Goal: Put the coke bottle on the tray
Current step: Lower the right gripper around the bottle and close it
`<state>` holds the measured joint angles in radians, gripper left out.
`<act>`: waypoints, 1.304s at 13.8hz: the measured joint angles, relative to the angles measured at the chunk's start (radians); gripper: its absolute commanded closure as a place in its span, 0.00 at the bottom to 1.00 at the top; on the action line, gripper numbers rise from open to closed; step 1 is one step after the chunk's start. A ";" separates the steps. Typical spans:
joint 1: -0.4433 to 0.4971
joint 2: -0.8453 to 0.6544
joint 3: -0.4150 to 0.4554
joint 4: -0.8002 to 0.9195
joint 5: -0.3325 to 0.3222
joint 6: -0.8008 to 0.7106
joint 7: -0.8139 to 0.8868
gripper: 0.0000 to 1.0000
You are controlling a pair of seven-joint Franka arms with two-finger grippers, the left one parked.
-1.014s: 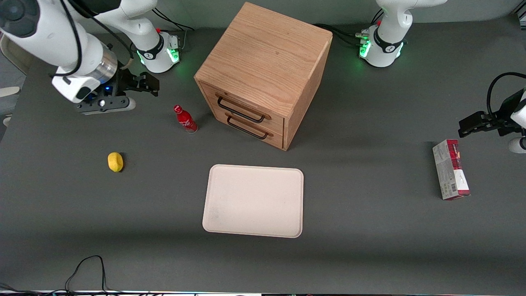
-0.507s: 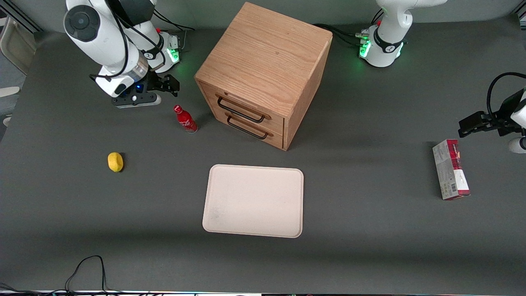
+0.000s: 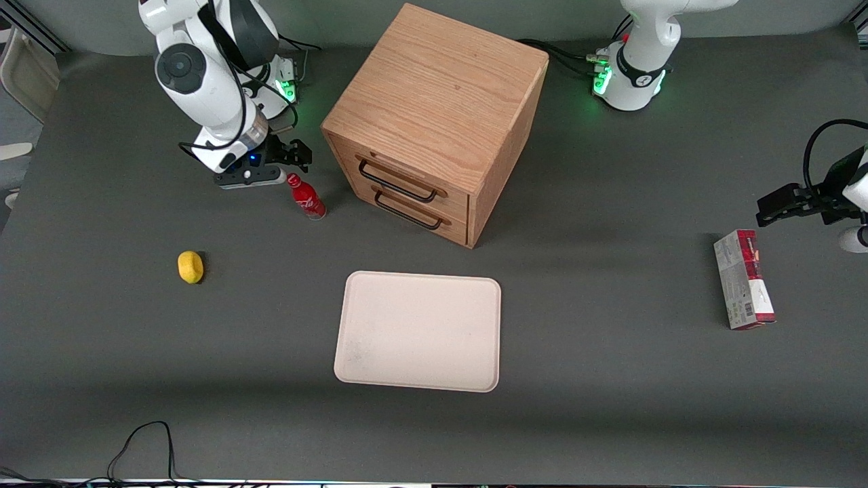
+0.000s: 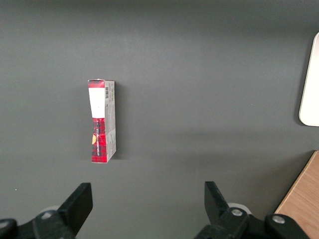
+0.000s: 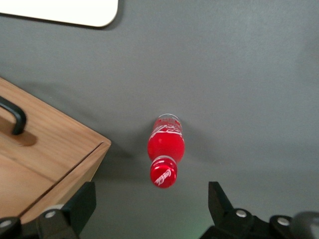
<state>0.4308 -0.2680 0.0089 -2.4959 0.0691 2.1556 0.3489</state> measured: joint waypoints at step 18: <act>0.023 0.066 0.000 -0.119 0.000 0.218 0.000 1.00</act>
<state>0.4541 -0.2019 0.0088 -2.6151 0.0691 2.3738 0.3490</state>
